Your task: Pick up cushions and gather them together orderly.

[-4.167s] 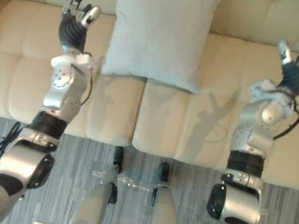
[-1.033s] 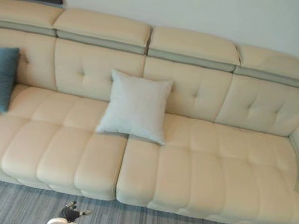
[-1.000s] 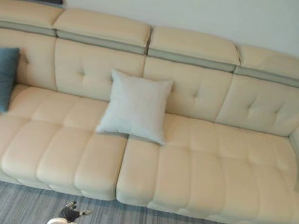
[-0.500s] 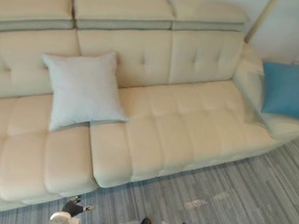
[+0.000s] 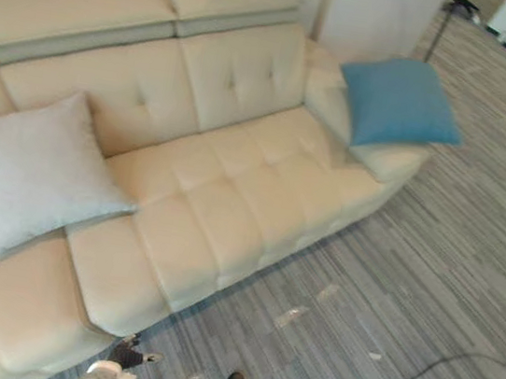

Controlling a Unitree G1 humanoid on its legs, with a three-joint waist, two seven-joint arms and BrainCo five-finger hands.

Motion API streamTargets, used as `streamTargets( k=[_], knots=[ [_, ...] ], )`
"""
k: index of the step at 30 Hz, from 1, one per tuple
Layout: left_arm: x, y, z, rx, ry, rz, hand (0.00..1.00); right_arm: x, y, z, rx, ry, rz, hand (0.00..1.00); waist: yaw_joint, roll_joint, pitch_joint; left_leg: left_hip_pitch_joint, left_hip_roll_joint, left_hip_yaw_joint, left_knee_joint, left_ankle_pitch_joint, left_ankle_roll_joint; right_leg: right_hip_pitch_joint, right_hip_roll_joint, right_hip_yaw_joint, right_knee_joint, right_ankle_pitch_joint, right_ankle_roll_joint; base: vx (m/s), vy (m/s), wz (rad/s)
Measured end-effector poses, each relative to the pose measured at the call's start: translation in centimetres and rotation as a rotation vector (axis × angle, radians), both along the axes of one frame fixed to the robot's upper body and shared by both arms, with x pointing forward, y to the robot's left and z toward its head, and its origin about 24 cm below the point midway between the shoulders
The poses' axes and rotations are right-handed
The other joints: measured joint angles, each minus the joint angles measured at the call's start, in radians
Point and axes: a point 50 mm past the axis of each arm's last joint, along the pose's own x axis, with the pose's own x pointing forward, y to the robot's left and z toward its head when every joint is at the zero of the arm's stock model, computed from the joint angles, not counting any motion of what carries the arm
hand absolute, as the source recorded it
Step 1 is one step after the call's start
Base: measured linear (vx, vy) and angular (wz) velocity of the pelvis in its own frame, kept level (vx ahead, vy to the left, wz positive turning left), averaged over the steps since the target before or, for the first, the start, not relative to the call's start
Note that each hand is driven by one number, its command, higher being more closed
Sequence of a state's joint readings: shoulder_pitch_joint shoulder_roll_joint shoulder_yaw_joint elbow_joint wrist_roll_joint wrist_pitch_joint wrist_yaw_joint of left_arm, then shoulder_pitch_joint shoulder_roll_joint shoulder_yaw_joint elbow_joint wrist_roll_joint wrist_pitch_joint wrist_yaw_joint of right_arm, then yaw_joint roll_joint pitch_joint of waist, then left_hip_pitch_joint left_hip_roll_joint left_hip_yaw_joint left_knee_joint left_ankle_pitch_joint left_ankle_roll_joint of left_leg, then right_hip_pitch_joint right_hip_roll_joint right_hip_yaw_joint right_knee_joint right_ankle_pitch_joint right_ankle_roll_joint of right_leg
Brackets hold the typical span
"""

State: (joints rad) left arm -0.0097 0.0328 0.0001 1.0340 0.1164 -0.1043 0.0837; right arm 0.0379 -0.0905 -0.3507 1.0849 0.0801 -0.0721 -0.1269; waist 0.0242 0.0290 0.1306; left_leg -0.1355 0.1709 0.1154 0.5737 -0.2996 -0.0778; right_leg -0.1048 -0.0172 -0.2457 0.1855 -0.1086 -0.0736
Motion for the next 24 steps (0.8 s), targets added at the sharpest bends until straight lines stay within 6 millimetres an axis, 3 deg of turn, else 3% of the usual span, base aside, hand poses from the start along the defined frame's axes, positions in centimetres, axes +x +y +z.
streamTargets(
  k=[2,3,4,5,9,12,14,16,17,19,22,24],
  knots=[
    [0.0,-0.4,0.0,-0.012,-0.002,0.003,0.0,-0.3,0.0,-0.1,0.003,0.004,-0.015,0.0,0.013,0.019,0.005,-0.062,-0.134,-0.109,-0.095,-0.002,0.002,0.013,0.007,0.068,0.008,-0.007,0.013,0.14,0.108,-1.09],
    [0.0,-0.5,0.0,-0.015,-0.002,0.004,0.0,-0.4,0.0,-0.1,0.004,0.005,-0.029,0.0,0.017,0.027,0.006,-0.065,-0.167,-0.18,-0.163,0.035,-0.007,0.015,0.019,0.092,0.017,-0.012,0.021,0.13,0.113,-0.94],
    [0.1,-0.3,0.1,-0.014,-0.008,0.012,0.0,-0.4,0.3,-0.2,0.017,0.002,-0.047,0.0,0.031,0.026,0.006,-0.042,-0.181,-0.2,-0.175,0.077,0.029,0.016,0.025,0.128,0.028,-0.019,0.033,0.13,0.112,-0.72],
    [-0.3,-0.1,-0.1,-0.009,0.005,0.019,0.0,-0.4,0.8,-0.2,0.027,-0.002,-0.051,0.0,0.03,0.016,-0.004,-0.02,-0.188,-0.185,-0.204,0.075,0.04,0.025,0.026,0.159,0.024,-0.02,0.055,0.16,0.101,-0.62],
    [-0.1,0.2,0.0,-0.015,-0.002,0.052,0.0,0.1,1.8,-0.1,0.046,-0.034,-0.049,0.0,0.039,0.002,-0.006,0.014,-0.174,-0.106,-0.208,0.054,0.071,0.035,0.029,0.22,0.035,-0.027,0.077,0.16,0.092,-0.56],
    [-0.5,0.4,-0.1,-0.017,0.006,0.07,0.0,0.4,2.4,0.0,0.054,-0.061,-0.051,0.0,0.043,-0.012,-0.016,0.084,-0.176,-0.011,-0.262,0.033,0.088,-0.002,0.011,0.266,0.138,-0.089,0.102,0.16,0.063,-0.81],
    [-0.8,0.4,-0.2,-0.019,0.014,0.076,0.0,0.5,2.4,0.0,0.058,-0.064,-0.05,0.0,0.043,-0.022,-0.022,0.137,-0.185,0.065,-0.298,0.026,0.097,-0.097,-0.018,0.24,0.35,-0.147,0.171,0.14,0.004,-0.77],
    [-1.0,0.2,-0.3,-0.024,0.025,0.073,0.0,0.4,2.4,0.0,0.059,-0.064,-0.054,0.0,0.031,-0.024,-0.022,0.178,-0.182,0.082,-0.323,0.026,0.098,-0.143,-0.047,0.167,0.452,-0.162,0.176,0.21,-0.058,-0.32],
    [-0.7,-0.1,-0.3,-0.028,0.019,0.067,0.0,0.3,2.3,0.0,0.059,-0.061,-0.057,0.0,0.028,-0.025,-0.023,0.195,-0.177,0.087,-0.334,0.026,0.097,-0.152,-0.066,0.122,0.483,-0.179,0.148,0.22,-0.091,-0.22],
    [-0.7,-0.5,-0.3,-0.039,0.02,0.063,0.0,0.1,1.8,0.0,0.054,-0.061,-0.084,0.0,0.024,-0.004,-0.023,0.214,-0.132,0.096,-0.348,0.016,0.078,-0.179,-0.112,0.041,0.497,-0.203,0.13,0.19,-0.123,-0.2],
    [-0.9,-0.3,-0.4,-0.02,0.032,0.031,0.0,0.6,1.3,0.2,0.039,-0.07,-0.08,0.0,0.025,0.014,-0.017,0.245,-0.058,0.088,-0.371,0.013,0.048,-0.226,-0.166,-0.024,0.457,-0.196,0.15,0.26,-0.275,-0.29],
    [-1.9,1.4,-0.7,0.026,0.071,0.027,0.0,-0.3,1.9,-0.3,0.06,-0.026,-0.068,0.0,0.014,-0.044,-0.045,0.264,-0.049,0.056,-0.354,-0.001,-0.017,-0.225,-0.206,-0.022,0.334,-0.082,0.127,0.34,-0.419,-0.13]
  ],
)
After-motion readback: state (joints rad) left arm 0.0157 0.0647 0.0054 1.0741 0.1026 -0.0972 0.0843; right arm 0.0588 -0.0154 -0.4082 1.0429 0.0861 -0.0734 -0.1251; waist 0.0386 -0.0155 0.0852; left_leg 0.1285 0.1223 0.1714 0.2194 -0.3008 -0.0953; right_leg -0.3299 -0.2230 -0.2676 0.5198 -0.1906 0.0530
